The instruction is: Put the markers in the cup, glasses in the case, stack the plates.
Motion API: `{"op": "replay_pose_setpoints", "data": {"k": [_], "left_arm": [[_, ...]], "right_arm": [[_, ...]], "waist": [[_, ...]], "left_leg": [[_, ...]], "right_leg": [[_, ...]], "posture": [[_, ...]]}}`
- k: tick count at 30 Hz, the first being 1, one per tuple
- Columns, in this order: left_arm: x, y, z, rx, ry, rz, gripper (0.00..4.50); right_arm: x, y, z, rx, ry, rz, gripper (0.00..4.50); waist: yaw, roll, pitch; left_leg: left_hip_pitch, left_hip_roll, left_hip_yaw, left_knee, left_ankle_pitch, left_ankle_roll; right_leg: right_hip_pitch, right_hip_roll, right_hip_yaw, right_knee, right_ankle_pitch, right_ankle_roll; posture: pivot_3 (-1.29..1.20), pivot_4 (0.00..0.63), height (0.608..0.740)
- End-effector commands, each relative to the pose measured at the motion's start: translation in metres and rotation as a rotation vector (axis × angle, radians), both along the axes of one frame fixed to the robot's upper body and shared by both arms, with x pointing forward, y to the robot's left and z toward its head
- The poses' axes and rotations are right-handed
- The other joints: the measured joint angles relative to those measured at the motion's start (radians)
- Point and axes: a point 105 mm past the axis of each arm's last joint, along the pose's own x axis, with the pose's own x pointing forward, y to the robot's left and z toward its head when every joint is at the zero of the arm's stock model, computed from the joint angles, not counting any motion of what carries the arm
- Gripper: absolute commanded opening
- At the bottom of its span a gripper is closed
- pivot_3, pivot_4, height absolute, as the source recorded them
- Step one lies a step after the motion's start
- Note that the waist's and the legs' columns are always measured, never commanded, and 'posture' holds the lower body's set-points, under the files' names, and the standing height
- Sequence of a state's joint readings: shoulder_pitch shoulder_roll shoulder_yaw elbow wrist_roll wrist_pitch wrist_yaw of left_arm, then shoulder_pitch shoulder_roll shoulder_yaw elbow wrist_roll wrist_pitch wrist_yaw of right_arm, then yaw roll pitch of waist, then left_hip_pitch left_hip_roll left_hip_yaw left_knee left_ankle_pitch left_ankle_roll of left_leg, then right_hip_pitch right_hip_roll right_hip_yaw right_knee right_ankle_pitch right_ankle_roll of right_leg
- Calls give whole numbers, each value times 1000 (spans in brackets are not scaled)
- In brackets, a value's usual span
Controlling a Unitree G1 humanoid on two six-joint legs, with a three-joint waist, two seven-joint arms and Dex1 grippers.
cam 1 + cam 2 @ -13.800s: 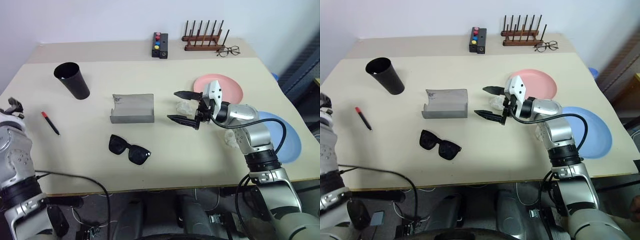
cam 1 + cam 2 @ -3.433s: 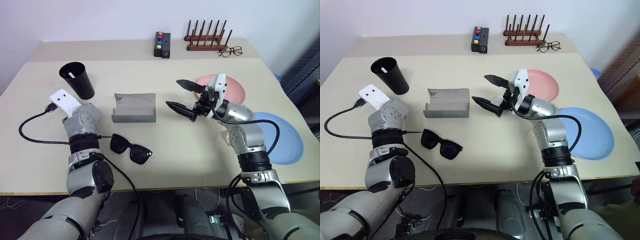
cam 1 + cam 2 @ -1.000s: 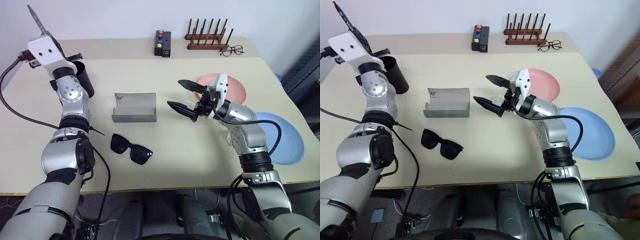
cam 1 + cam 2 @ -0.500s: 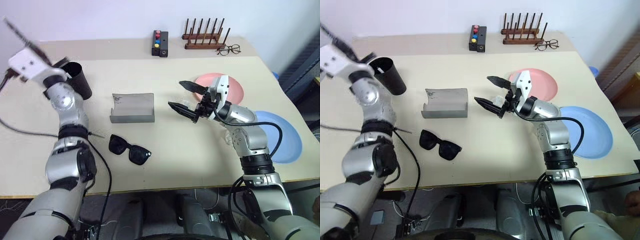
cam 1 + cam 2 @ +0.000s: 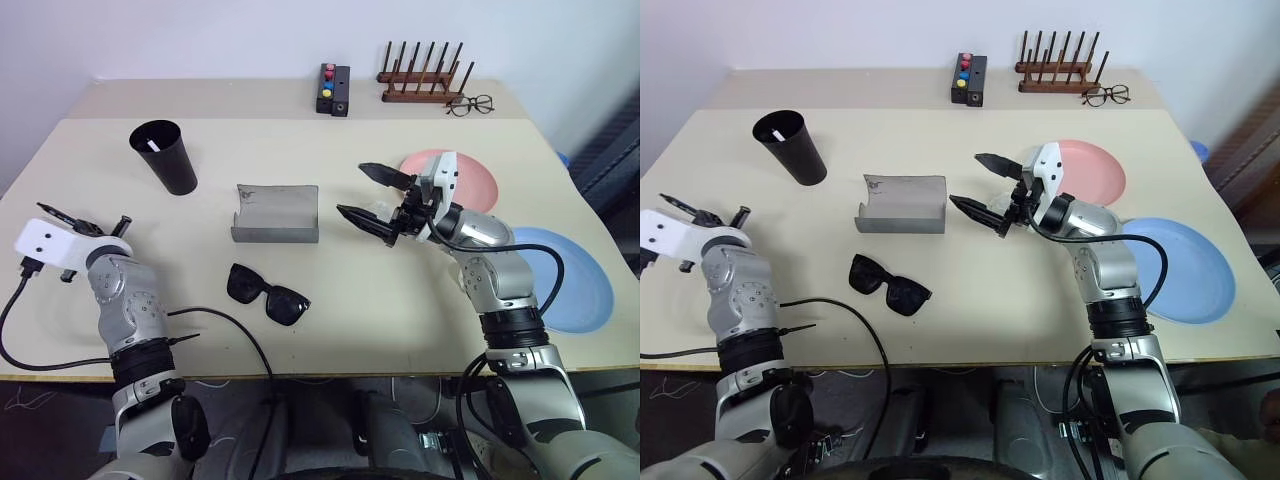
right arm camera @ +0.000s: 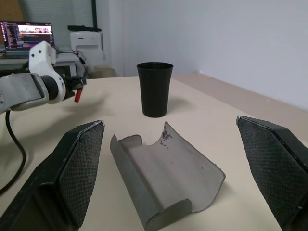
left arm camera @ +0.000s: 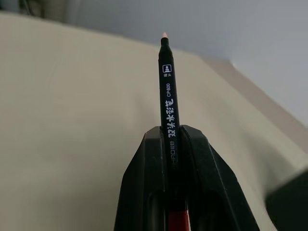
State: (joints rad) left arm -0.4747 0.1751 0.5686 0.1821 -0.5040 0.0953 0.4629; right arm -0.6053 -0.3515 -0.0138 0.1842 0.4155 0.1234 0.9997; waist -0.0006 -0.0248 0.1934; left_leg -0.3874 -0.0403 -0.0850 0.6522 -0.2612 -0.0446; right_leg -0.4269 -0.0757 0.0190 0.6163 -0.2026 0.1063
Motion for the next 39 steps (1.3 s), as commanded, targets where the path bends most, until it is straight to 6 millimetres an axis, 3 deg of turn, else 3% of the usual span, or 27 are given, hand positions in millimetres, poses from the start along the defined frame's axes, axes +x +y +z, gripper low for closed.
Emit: {"op": "replay_pose_setpoints", "data": {"k": [1, 5, 7, 10, 14, 16, 19, 22, 25, 31, 39], "left_arm": [[0, -3, 9, -4, -16, -19, 2245], [-2, -11, 3, -1, 40, -48, 4373], [-4, -13, 8, 45, 103, -75, 4450], [-5, -16, 37, 170, 156, -166, 4450], [-5, -13, 108, 421, 106, -316, 4450], [1, -14, 133, 546, 151, -389, 4450], [22, -26, 166, 599, 187, -596, 4450], [35, -36, 194, 821, 239, -643, 4450], [53, -43, 189, 922, 447, -730, 4450], [78, -67, 183, 1231, 690, -980, 4450], [92, -71, 172, 1308, 889, -1102, 4450]], "right_arm": [[-2, 0, 15, 18, -57, 8, 4500], [-3, -2, 14, 17, -57, 0, 4500], [-3, -3, 13, 17, -56, -3, 4500], [-3, -4, 12, 19, -55, -9, 4500], [-3, -3, 12, 24, -54, -10, 4500], [-2, -2, 10, 27, -52, -8, 4500], [0, 3, 10, 34, -52, 2, 4500], [1, 6, 10, 40, -55, 7, 4500], [3, 7, 10, 45, -60, 10, 4500], [5, 8, 10, 45, -65, 8, 4500], [4, 2, 10, 40, -72, -14, 4500]], "waist": [[-6, 0, 0], [-14, 0, 0], [-16, 0, 0], [-17, 0, 0], [-17, 0, 0], [-16, 0, 0], [-10, 0, 0], [-17, 1, 1], [-20, 2, 1], [-37, 2, 2], [-47, 3, 2]], "left_leg": [[0, 0, 0, 0, 0, 0], [0, 0, 0, 0, 0, 0], [0, 0, 0, -1, 0, 0], [0, 1, 0, -2, 0, 0], [0, 1, 0, -2, 0, 0], [0, 2, -1, -2, 0, 0], [1, 2, -1, -2, 0, 0], [2, 1, 1, -2, 0, 0], [2, 2, 1, -5, 0, -1], [0, 3, 1, -6, 0, -1], [-3, 3, 2, -5, 0, 0]], "right_leg": [[0, 0, 0, 0, 0, 0], [0, 0, 0, 0, 0, 0], [0, 0, 0, 0, 0, 0], [0, 1, 0, 0, 0, 0], [-1, 2, 1, 0, 0, 0], [-1, 3, 1, 0, 0, -1], [0, 4, 1, -1, 0, -1], [1, 4, 2, -1, 0, -1], [0, 4, 3, -2, 0, -1], [-3, 5, 3, -1, 0, -1], [-6, 5, 3, -1, -1, 0]], "posture": [[0, 150, 740], [0, 150, 740], [0, 150, 740], [0, 150, 740], [0, 150, 740], [0, 150, 740], [0, 150, 740], [0, 150, 740], [0, 150, 740], [0, 150, 740], [0, 150, 740]]}}
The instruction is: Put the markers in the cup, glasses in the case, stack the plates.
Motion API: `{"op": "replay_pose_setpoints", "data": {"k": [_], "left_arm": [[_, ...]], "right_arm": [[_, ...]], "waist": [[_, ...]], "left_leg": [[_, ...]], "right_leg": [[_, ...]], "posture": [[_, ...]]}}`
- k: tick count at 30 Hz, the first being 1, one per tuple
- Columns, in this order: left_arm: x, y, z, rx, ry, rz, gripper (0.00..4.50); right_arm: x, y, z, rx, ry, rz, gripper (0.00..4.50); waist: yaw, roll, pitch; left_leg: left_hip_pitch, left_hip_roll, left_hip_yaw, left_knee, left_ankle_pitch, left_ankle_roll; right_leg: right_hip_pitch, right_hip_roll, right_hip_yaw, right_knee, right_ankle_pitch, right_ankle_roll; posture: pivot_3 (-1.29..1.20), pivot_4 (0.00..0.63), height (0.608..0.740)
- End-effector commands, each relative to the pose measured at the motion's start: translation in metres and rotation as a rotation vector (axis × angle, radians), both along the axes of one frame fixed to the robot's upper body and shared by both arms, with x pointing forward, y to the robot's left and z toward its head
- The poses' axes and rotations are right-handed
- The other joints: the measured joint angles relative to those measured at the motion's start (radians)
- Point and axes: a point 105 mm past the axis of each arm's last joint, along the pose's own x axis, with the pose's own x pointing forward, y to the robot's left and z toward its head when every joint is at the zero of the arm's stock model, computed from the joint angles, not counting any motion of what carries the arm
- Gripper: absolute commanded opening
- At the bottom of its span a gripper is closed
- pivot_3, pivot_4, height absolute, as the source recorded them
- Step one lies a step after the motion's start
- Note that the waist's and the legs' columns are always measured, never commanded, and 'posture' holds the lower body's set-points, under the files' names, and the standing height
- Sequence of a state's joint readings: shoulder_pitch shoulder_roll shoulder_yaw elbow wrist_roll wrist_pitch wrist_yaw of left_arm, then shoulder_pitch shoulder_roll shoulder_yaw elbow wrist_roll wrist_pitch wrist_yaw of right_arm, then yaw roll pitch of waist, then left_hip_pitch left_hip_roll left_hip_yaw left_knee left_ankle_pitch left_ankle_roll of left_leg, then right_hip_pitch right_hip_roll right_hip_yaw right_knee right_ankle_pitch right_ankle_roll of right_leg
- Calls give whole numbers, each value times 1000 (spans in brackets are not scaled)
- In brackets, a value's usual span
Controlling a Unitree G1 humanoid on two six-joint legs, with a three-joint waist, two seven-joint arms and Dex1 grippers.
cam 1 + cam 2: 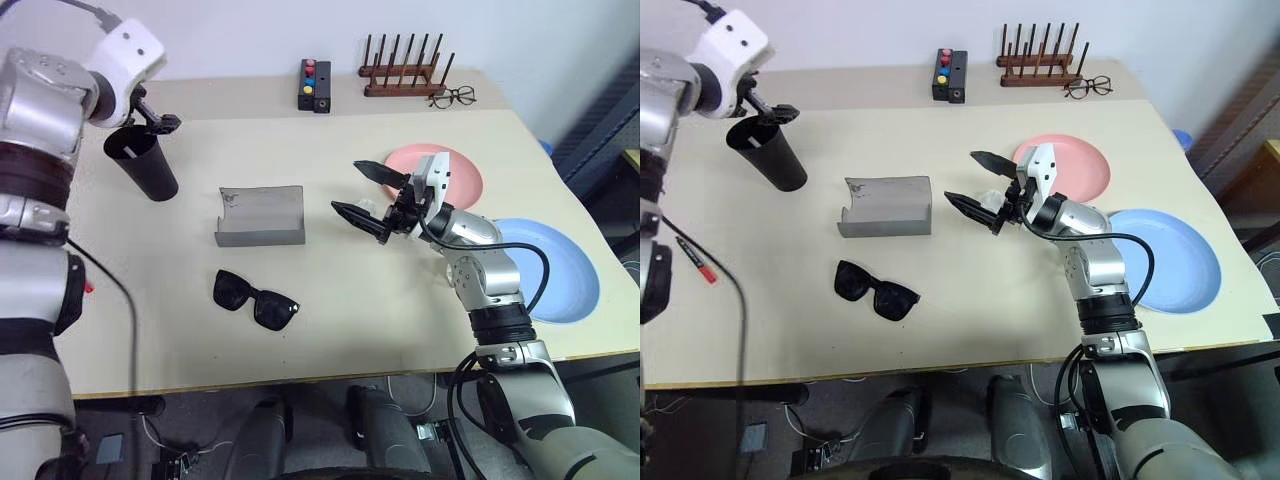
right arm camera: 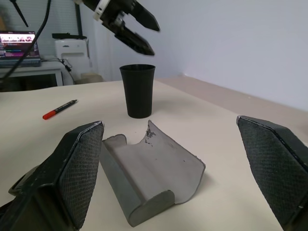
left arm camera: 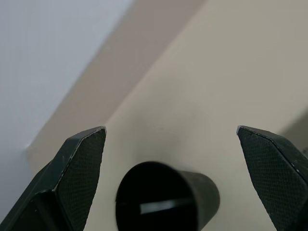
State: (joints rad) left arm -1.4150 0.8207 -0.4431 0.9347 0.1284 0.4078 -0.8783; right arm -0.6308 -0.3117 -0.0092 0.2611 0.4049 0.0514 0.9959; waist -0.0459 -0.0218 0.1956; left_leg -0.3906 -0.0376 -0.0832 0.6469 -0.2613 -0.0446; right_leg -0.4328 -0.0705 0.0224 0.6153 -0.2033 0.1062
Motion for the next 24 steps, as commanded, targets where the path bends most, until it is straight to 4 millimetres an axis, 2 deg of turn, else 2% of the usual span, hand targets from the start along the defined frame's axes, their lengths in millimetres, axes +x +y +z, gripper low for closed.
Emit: {"op": "replay_pose_setpoints", "data": {"k": [1, 8, 15, 24], "left_arm": [[-5, 12, 13, 61, 22, 6, 4450], [-18, 33, 17, 115, 106, 51, 4450], [-16, 28, 2, 142, 180, 58, 4450], [-16, 36, -15, 157, 236, 99, 4450]], "right_arm": [[-3, -6, 12, 6, -55, -17, 4500], [-5, -14, 9, 1, -50, -36, 4500], [-3, -10, 9, 2, -45, -28, 4500], [-5, -8, 12, 10, -44, -36, 4500]], "waist": [[-2, 0, 0], [1, 0, 1], [4, -1, 1], [-1, -1, 1]], "left_leg": [[0, 0, 0, 0, 0, 0], [-2, 0, 0, 0, 0, 1], [-2, 0, 0, 2, 0, 1], [-2, 0, 0, 2, 0, 1]], "right_leg": [[-1, 0, 0, 0, 0, 0], [-2, 0, 0, 1, 0, 0], [-2, 0, 0, 3, 0, 1], [-3, 0, 0, 4, 0, 1]], "posture": [[0, 150, 740], [0, 150, 740], [0, 150, 740], [0, 150, 740]]}}
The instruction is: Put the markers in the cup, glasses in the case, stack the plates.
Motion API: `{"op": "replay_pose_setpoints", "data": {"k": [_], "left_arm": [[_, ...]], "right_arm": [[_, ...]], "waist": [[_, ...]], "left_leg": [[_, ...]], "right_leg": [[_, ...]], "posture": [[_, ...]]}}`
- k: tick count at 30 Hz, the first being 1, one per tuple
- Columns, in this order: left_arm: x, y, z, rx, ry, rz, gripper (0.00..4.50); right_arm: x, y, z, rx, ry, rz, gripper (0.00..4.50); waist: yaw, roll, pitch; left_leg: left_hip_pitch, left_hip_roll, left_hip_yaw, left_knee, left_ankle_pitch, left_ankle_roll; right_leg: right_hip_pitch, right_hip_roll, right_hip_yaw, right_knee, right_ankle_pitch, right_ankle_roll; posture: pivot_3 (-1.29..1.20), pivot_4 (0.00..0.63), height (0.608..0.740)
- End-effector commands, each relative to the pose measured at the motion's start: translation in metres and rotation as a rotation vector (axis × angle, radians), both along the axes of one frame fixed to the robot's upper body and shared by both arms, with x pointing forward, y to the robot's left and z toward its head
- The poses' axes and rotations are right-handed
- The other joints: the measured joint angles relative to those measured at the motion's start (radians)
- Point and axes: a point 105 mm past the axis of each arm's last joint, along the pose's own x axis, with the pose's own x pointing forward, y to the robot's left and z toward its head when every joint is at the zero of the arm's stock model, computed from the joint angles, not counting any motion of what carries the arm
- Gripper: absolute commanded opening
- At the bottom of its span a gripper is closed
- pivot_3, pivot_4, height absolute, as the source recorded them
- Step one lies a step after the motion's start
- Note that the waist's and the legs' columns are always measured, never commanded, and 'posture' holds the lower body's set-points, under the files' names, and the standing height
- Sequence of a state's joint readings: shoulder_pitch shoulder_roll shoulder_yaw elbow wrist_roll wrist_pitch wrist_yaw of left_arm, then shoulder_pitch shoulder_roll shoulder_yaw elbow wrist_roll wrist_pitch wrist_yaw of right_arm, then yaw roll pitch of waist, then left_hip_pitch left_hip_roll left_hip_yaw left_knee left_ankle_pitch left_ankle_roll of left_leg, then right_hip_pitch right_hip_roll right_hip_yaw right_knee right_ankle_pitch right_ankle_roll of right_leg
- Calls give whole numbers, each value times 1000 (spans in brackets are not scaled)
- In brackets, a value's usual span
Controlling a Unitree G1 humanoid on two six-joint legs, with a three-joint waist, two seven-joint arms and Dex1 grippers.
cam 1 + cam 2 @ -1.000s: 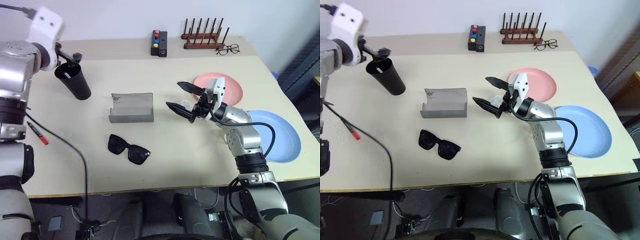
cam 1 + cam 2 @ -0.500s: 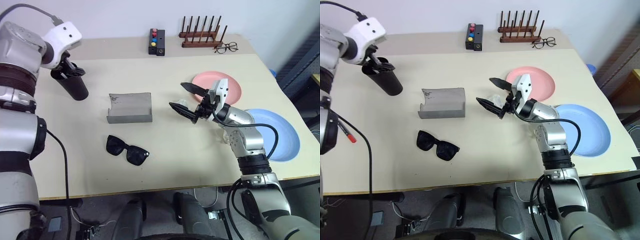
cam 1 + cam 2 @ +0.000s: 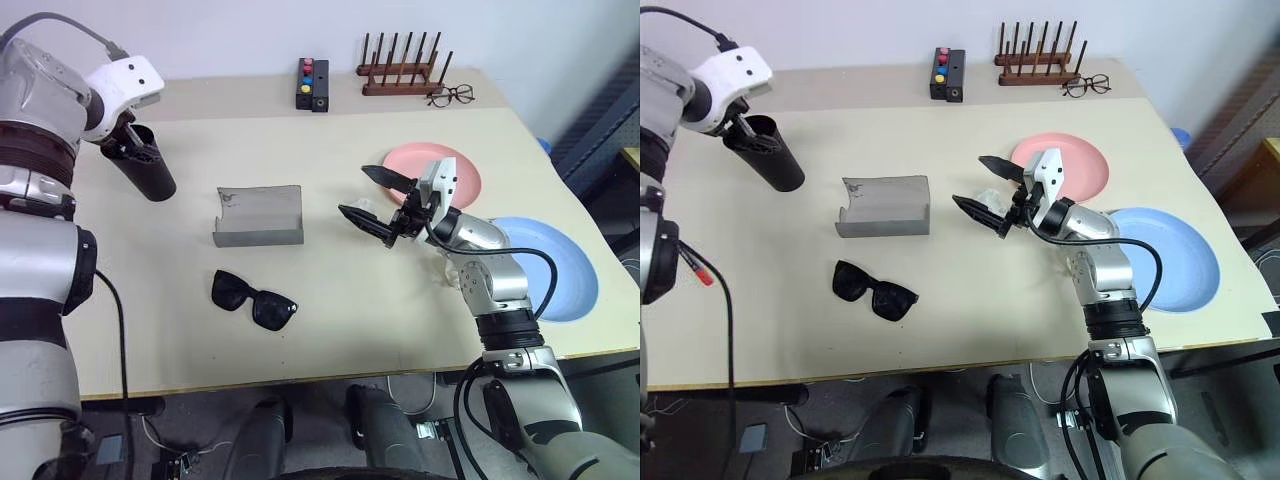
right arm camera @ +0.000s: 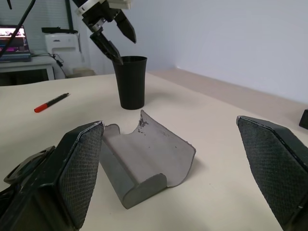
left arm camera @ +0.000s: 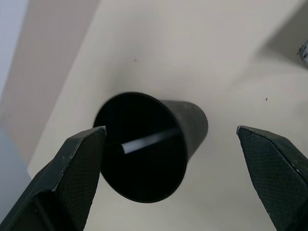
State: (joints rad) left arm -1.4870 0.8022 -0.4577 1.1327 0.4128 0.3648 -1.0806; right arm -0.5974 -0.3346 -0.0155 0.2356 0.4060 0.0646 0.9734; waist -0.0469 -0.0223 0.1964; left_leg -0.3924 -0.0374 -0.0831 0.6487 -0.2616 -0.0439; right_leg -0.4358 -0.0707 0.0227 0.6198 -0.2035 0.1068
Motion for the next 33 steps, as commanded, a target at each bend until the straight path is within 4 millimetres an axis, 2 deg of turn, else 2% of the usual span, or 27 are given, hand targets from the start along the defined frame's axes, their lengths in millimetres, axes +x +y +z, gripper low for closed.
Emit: {"op": "replay_pose_setpoints", "data": {"k": [1, 8, 14, 17, 24, 25, 33], "left_arm": [[-2, 7, 5, 14, -12, 26, 4450], [-5, 17, -7, 14, 16, 81, 4450], [-2, 16, -22, 16, 38, 94, 4450], [0, 11, -29, 17, 45, 87, 3711], [6, 0, -31, 30, 36, 61, 223], [7, 0, -30, 32, 34, 59, 103], [8, 0, -25, 38, 14, 58, 103]], "right_arm": [[-5, 1, 18, 20, -62, 3, 4500], [-7, 2, 20, 19, -58, -5, 4500], [-7, 3, 21, 21, -54, -4, 4500], [-7, 3, 20, 21, -52, -3, 4500], [-8, 1, 18, 23, -49, -9, 4500], [-8, 0, 18, 23, -49, -11, 4500], [-9, -3, 16, 22, -46, -21, 4500]], "waist": [[1, 0, 0], [2, 0, 0], [2, 0, 0], [3, 0, 0], [3, 0, 0], [2, 0, 0], [3, 0, 0]], "left_leg": [[0, 0, 0, 0, 0, 0], [0, 0, 0, 0, 0, 0], [0, 0, 0, 1, 0, 0], [0, 0, 0, 1, 0, 0], [0, 0, 0, 2, 0, 0], [0, 0, 0, 2, 0, 0], [0, 0, 0, 4, 0, 0]], "right_leg": [[0, 0, 0, 0, 0, 0], [0, 0, 0, 0, 0, 0], [0, 0, 0, 1, 0, 0], [0, 0, 0, 2, 0, 0], [0, 0, 0, 2, 0, 0], [0, 0, 0, 3, 0, 0], [-1, 0, 0, 7, 0, 0]], "posture": [[0, 150, 740], [0, 150, 740], [0, 150, 740], [0, 150, 740], [0, 150, 740], [0, 150, 740], [0, 150, 740]]}}
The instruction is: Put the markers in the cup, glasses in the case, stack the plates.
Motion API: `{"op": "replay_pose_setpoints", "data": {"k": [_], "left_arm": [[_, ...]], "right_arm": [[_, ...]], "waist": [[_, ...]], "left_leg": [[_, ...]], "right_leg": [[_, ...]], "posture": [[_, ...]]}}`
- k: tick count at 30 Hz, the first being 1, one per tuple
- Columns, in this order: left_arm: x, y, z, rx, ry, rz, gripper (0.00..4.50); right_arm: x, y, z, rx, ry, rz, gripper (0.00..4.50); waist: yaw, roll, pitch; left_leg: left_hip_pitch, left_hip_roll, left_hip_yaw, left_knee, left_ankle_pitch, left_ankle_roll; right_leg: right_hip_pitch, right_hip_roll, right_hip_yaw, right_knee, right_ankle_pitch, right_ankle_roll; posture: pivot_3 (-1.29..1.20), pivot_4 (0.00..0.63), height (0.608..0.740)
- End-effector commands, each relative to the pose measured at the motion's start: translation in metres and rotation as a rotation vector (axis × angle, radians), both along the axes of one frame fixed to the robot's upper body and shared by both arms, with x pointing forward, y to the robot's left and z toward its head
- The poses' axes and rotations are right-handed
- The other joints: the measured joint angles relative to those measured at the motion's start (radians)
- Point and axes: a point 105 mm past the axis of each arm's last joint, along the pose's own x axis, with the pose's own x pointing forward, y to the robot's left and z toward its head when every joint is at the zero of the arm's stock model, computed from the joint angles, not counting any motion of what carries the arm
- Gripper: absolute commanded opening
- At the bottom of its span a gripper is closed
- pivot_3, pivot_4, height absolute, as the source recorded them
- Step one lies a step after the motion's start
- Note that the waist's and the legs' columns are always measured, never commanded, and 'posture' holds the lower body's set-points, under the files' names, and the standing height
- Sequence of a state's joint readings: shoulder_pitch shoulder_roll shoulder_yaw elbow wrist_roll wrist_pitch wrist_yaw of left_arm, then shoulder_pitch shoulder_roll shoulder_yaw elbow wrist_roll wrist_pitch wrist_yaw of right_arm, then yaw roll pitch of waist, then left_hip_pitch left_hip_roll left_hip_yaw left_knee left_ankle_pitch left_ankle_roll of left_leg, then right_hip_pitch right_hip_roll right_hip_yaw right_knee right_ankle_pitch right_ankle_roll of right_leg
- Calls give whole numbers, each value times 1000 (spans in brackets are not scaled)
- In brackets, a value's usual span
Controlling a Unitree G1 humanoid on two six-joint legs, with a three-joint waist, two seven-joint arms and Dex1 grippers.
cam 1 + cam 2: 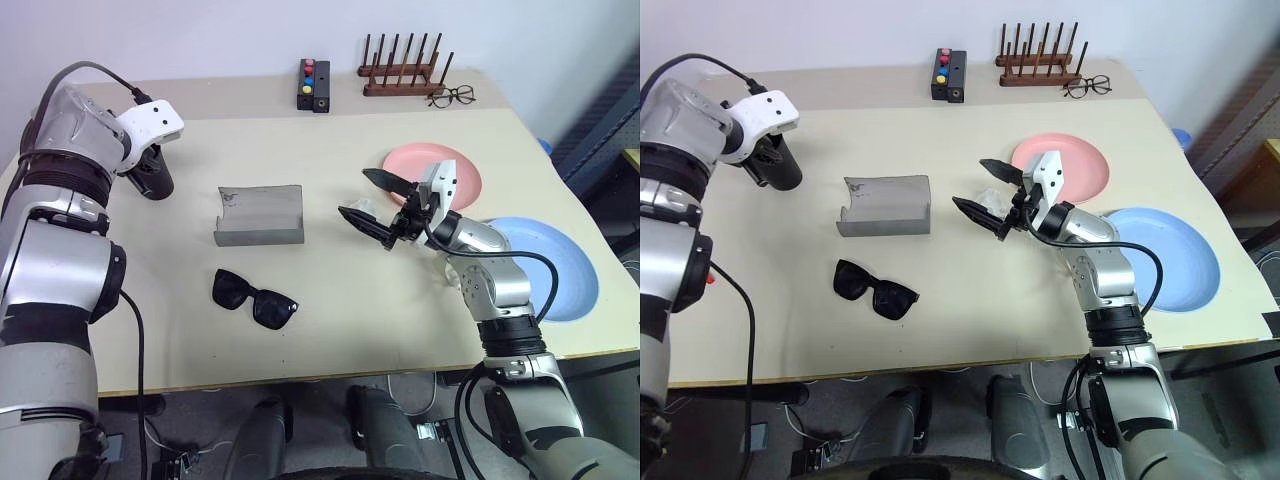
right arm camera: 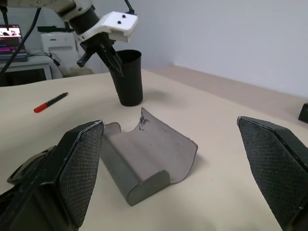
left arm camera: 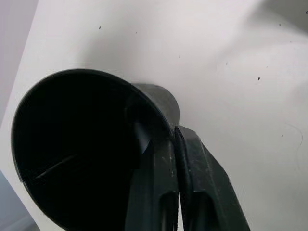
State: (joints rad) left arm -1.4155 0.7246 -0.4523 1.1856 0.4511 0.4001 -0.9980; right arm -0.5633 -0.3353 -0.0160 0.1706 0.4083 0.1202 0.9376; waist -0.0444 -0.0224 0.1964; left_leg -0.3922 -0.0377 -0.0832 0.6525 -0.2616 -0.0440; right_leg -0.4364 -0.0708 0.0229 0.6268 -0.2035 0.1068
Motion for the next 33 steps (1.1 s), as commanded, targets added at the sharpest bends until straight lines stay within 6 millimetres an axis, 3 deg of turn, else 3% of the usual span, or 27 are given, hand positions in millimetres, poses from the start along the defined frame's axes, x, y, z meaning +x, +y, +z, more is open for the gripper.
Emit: {"op": "replay_pose_setpoints", "data": {"k": [1, 16, 24, 33], "left_arm": [[1, 2, 19, 14, -57, -2, 103], [-15, -1, 54, -90, -35, -41, 103], [-34, -1, 48, -119, 57, -69, 103], [-54, -8, 27, -121, 126, -101, 103]], "right_arm": [[-5, -3, 19, 19, -77, -2, 4500], [-2, 2, 18, 15, -73, 17, 4500], [0, 2, 16, 15, -72, 24, 4500], [3, 3, 12, 15, -72, 34, 4500]], "waist": [[0, 0, 0], [-1, 0, 0], [-2, 0, 0], [-2, 0, 0]], "left_leg": [[0, 0, 0, 0, 0, 0], [1, 0, 0, 1, 0, 0], [1, 0, 0, 1, 0, 0], [1, 0, 0, 1, 0, 0]], "right_leg": [[0, 0, 0, 0, 0, 0], [0, 0, 0, 2, 0, 0], [0, 0, 1, 3, 0, 0], [-1, 0, 1, 4, 0, 0]], "posture": [[0, 150, 740], [0, 150, 740], [0, 150, 740], [0, 150, 740]]}}
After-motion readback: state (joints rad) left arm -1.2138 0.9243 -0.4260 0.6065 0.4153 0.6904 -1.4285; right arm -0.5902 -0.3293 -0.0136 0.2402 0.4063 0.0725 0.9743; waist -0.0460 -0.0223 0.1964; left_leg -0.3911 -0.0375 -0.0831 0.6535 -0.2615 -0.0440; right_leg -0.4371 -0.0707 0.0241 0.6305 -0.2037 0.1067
